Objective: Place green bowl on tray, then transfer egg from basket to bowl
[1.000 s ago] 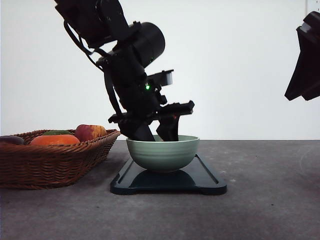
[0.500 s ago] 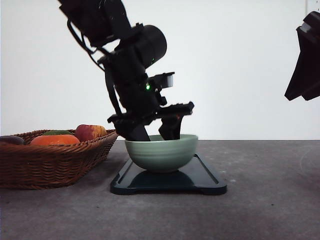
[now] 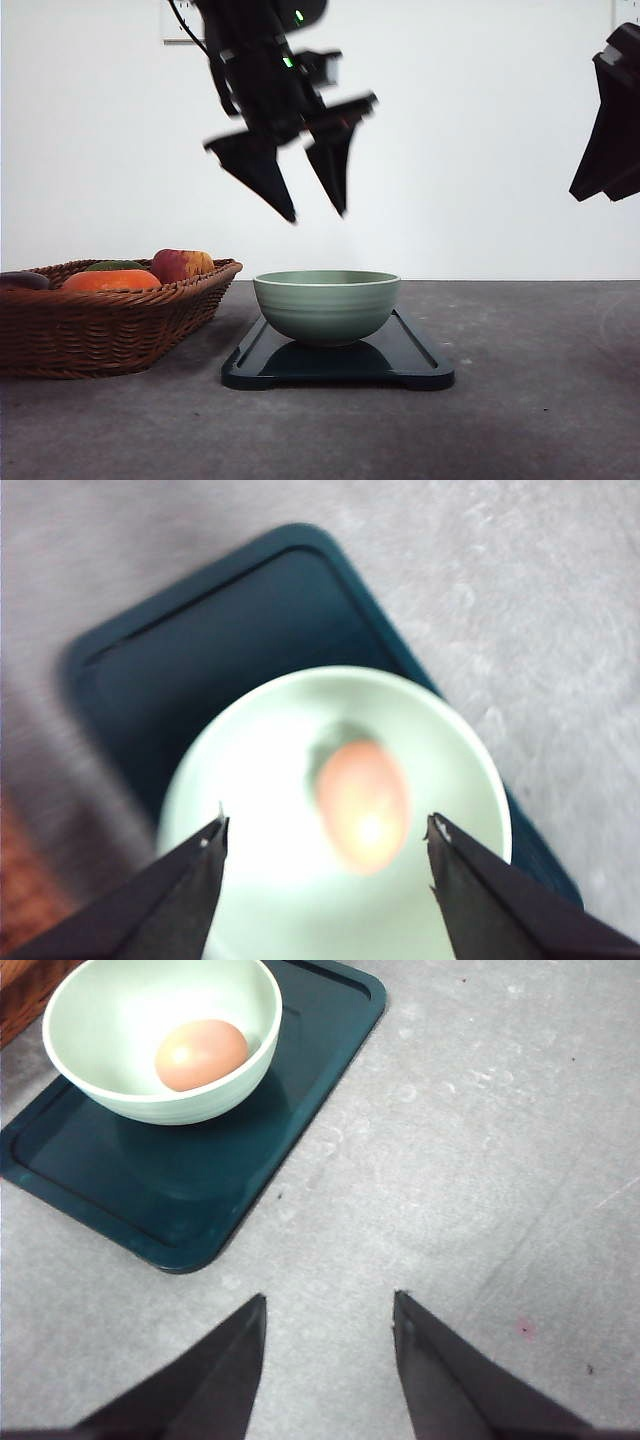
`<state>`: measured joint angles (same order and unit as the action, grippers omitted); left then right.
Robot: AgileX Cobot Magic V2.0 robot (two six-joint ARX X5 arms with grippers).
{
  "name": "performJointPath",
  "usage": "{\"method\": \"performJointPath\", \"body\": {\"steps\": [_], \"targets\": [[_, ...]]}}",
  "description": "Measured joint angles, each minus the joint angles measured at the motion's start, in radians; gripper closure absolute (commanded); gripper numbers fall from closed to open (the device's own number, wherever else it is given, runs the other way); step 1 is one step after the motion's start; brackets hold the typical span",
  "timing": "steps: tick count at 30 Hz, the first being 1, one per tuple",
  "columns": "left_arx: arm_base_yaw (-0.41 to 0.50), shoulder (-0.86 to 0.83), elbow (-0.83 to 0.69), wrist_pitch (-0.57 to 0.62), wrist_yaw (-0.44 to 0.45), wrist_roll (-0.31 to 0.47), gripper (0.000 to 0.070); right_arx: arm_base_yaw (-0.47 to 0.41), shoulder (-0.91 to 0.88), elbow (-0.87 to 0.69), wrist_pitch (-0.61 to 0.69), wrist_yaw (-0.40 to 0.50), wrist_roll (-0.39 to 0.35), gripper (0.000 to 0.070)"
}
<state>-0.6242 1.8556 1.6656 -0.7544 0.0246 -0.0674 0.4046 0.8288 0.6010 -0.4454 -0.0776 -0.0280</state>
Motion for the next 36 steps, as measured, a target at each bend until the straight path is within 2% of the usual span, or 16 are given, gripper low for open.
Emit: {"method": "performJointPath", "body": {"steps": [4, 9, 21, 27, 36], "targets": [[0.03, -0.102, -0.052, 0.015, 0.003, 0.021, 0.0313, 0.0, 0.0, 0.0, 0.0, 0.0, -0.001, 0.0452], [0.073, -0.221, -0.185, 0.037, 0.031, 0.04, 0.0313, 0.0, 0.0, 0.0, 0.0, 0.0, -0.001, 0.0452], [0.185, -0.657, -0.689, 0.261, 0.05, 0.049, 0.0314, 0.0, 0.0, 0.0, 0.0, 0.0, -0.001, 0.0452], [0.258, -0.874, -0.895, 0.266, 0.051, 0.052, 0.0313, 0.0, 0.0, 0.0, 0.0, 0.0, -0.001, 0.0452], [0.328, -1.074, -1.045, 0.245, 0.05, 0.051, 0.0313, 0.0, 0.0, 0.0, 0.0, 0.0, -0.001, 0.0452]]}}
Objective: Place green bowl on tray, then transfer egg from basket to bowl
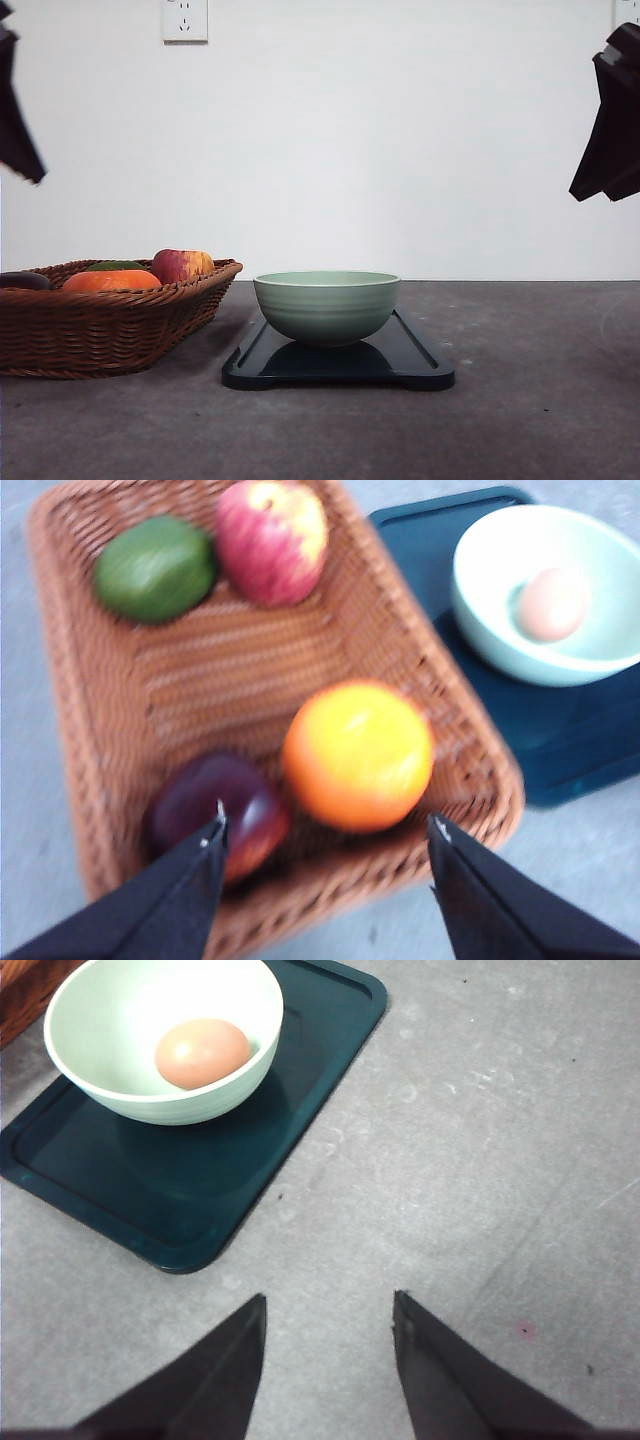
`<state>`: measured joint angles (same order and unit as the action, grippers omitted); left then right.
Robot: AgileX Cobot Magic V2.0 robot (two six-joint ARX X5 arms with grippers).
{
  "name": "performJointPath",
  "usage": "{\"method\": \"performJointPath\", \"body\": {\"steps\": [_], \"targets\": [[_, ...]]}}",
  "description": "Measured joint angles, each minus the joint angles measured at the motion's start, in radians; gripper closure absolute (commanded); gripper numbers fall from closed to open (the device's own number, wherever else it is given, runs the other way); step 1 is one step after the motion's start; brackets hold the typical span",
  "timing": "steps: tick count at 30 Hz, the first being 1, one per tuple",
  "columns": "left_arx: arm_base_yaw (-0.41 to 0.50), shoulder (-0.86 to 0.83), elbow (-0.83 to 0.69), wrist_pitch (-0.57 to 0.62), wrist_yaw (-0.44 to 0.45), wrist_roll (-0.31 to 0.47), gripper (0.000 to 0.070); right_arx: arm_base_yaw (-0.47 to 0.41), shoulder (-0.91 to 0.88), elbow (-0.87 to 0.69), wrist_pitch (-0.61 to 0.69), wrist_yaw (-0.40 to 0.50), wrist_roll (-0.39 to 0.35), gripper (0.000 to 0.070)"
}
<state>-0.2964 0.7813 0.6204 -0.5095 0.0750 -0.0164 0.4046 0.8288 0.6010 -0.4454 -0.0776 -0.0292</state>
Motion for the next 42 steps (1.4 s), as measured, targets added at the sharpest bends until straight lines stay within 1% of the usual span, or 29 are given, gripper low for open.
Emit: {"method": "performJointPath", "body": {"steps": [6, 7, 8, 9, 10, 11, 12, 17, 23, 30, 33, 35, 37, 42], "targets": [[0.0, -0.046, -0.006, 0.001, 0.001, -0.007, 0.0313, 0.0, 0.0, 0.0, -0.007, 0.0, 0.0, 0.0451], [0.0, -0.049, -0.006, 0.0, 0.001, -0.011, 0.0329, 0.0, 0.0, 0.0, -0.011, 0.0, 0.0, 0.0453], [0.0, -0.05, -0.006, -0.004, 0.001, -0.014, 0.0397, 0.0, 0.0, 0.0, -0.014, 0.0, 0.0, 0.0483], [0.0, -0.049, -0.006, -0.01, 0.001, -0.015, 0.0588, 0.0, 0.0, 0.0, -0.015, -0.001, 0.0, 0.0584], [0.0, -0.049, -0.006, -0.019, 0.001, -0.019, 0.0648, 0.0, 0.0, 0.0, -0.018, -0.001, 0.0, 0.0643], [0.0, -0.049, -0.006, -0.028, 0.001, -0.022, 0.0678, 0.0, 0.0, 0.0, -0.021, -0.001, 0.0, 0.0681], [0.0, -0.049, -0.006, -0.034, 0.001, -0.025, 0.0695, 0.0, 0.0, 0.0, -0.023, -0.001, -0.001, 0.0683], [0.0, -0.049, -0.006, -0.047, 0.001, -0.028, 0.07, 0.0, 0.0, 0.0, -0.037, -0.017, -0.001, 0.0683], [0.0, -0.049, -0.006, -0.047, 0.001, -0.028, 0.07, 0.0, 0.0, 0.0, -0.006, -0.019, -0.001, 0.0683], [0.001, -0.058, -0.006, -0.049, 0.001, -0.028, 0.07, 0.0, 0.0, 0.0, -0.006, -0.02, -0.001, 0.0683], [0.034, -0.097, -0.01, -0.036, 0.003, -0.023, 0.07, 0.0, 0.0, 0.0, -0.006, -0.02, -0.001, 0.0683], [0.079, -0.143, -0.038, 0.001, 0.003, -0.033, 0.07, 0.0, 0.0, 0.0, -0.006, -0.02, -0.001, 0.0683], [0.127, -0.195, -0.094, 0.063, 0.003, -0.051, 0.07, 0.0, 0.0, 0.0, -0.006, -0.02, -0.001, 0.0683], [0.23, -0.376, -0.295, 0.302, 0.003, -0.075, 0.07, 0.0, 0.0, 0.0, -0.006, -0.02, -0.001, 0.0683]]}}
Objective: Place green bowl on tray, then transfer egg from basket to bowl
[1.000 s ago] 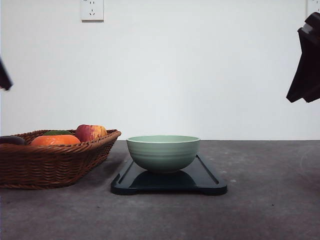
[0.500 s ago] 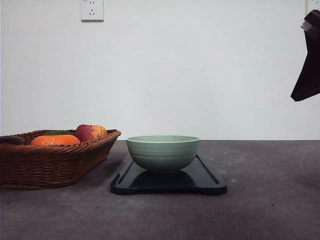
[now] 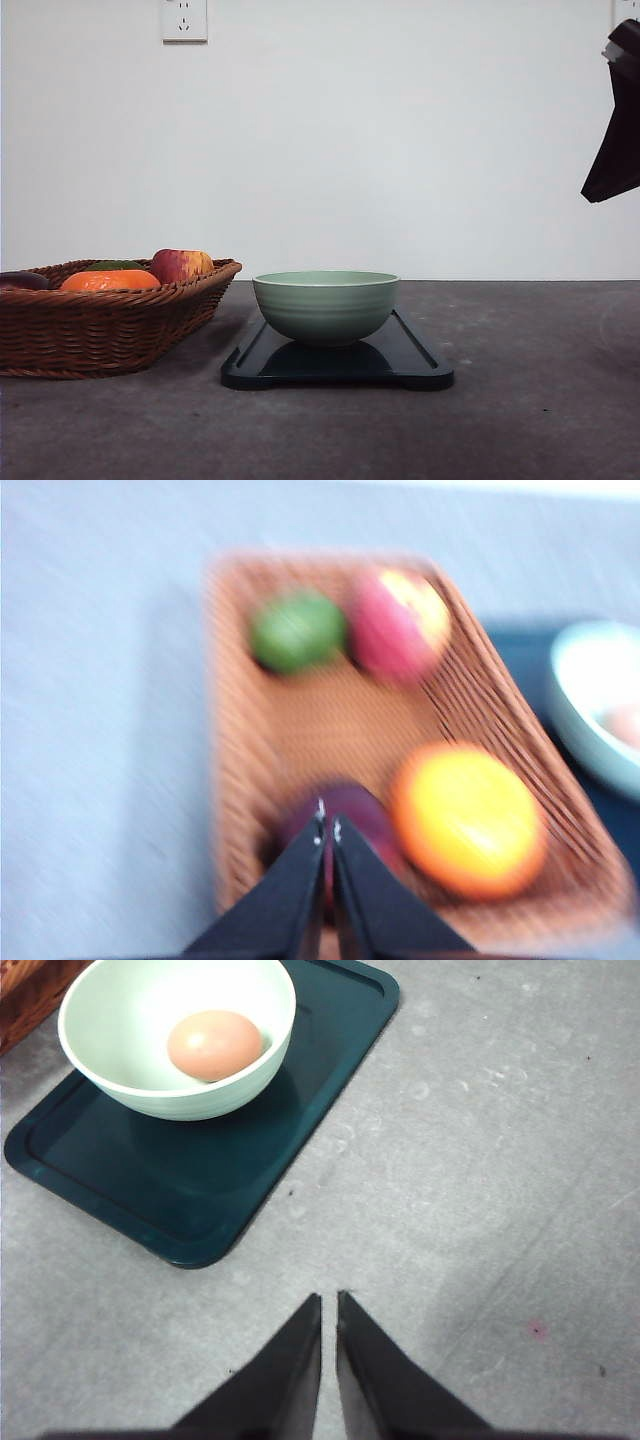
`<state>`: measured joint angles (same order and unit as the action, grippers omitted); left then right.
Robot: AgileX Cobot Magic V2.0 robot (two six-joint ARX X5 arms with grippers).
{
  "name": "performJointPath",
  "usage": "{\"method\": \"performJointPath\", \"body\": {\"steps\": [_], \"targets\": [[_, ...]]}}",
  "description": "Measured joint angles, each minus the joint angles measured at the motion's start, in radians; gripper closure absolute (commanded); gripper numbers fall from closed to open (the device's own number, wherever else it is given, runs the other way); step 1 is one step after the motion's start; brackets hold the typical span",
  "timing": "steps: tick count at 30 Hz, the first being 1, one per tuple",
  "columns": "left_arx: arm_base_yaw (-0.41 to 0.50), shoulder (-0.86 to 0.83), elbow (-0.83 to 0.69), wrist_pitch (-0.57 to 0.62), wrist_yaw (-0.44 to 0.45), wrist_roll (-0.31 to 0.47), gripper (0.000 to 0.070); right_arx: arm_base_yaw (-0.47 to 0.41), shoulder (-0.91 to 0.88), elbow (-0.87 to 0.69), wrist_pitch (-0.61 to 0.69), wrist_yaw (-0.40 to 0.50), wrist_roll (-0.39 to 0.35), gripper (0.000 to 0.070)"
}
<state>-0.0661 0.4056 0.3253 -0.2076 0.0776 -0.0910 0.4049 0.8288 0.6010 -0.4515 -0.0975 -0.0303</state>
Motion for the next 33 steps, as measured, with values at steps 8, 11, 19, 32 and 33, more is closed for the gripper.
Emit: {"method": "performJointPath", "body": {"steps": [8, 11, 19, 32, 33], "targets": [[0.086, -0.266, -0.229, 0.114, -0.001, -0.035, 0.07, 0.0, 0.0, 0.0, 0.0, 0.0, 0.0, 0.0683], [0.097, -0.323, -0.274, 0.11, -0.001, -0.046, 0.07, 0.0, 0.0, 0.0, 0.0, 0.0, 0.0, 0.0683], [0.097, -0.401, -0.293, 0.068, -0.001, -0.056, 0.07, 0.0, 0.0, 0.0, 0.0, 0.0, 0.0, 0.0683], [0.097, -0.401, -0.293, 0.065, -0.001, -0.056, 0.07, 0.0, 0.0, 0.0, 0.0, 0.0, 0.0, 0.0683], [0.097, -0.401, -0.293, 0.065, -0.001, -0.056, 0.07, 0.0, 0.0, 0.0, 0.0, 0.0, 0.0, 0.0683]]}}
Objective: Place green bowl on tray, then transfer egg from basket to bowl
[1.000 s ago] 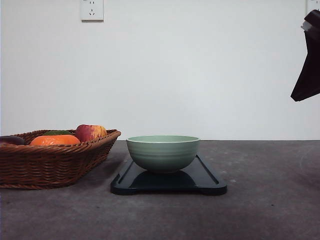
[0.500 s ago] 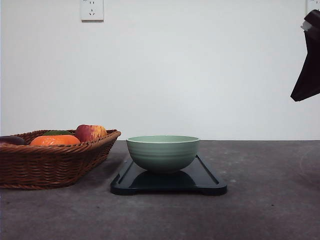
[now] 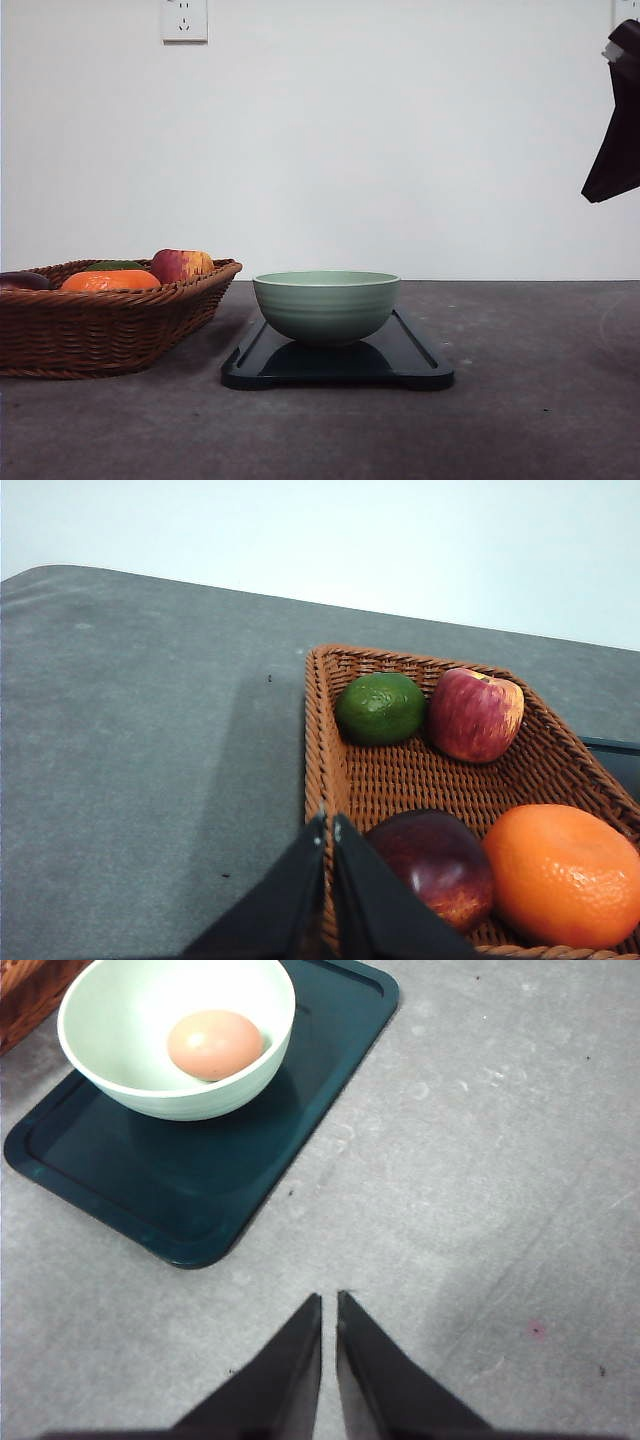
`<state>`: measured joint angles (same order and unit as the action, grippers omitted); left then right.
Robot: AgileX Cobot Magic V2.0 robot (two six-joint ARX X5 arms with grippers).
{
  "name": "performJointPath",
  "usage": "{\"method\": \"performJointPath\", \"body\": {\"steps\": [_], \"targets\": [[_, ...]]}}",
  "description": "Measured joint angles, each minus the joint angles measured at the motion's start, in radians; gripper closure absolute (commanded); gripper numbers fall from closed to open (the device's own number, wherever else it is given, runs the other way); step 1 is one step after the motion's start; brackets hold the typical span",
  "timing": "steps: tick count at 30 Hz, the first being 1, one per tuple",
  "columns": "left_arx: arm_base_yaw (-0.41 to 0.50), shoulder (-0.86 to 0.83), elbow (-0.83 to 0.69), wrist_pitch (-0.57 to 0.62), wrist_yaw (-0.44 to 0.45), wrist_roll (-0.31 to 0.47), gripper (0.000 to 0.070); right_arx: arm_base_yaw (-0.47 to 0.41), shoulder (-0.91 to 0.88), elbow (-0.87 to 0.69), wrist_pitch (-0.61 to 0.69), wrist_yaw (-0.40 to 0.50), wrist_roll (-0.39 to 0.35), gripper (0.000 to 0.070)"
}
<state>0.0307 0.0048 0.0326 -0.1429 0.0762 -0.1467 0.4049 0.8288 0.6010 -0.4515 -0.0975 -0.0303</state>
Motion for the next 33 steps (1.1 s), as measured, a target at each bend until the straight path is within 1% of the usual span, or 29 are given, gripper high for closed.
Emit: {"method": "performJointPath", "body": {"steps": [11, 15, 20, 27, 29, 33], "targets": [[0.0, 0.0, 0.0, 0.0, 0.0, 0.0, 0.07, 0.0, 0.0, 0.0, 0.0, 0.001, -0.002, 0.0683], [0.0, 0.0, 0.0, 0.0, 0.0, 0.0, 0.07, -0.019, -0.02, -0.004, 0.013, 0.038, -0.028, 0.0683], [0.0, 0.0, 0.0, 0.0, 0.0, 0.0, 0.07, -0.089, -0.127, -0.088, 0.158, 0.044, -0.049, 0.0683], [0.0, 0.0, 0.0, 0.0, 0.0, 0.0, 0.07, -0.204, -0.325, -0.345, 0.4, 0.046, -0.051, 0.0683], [0.0, 0.0, 0.0, 0.0, 0.0, 0.0, 0.07, -0.22, -0.384, -0.414, 0.445, 0.045, -0.051, 0.0683], [0.0, 0.0, 0.0, 0.0, 0.0, 0.0, 0.07, -0.256, -0.501, -0.513, 0.49, 0.046, -0.051, 0.0683]]}}
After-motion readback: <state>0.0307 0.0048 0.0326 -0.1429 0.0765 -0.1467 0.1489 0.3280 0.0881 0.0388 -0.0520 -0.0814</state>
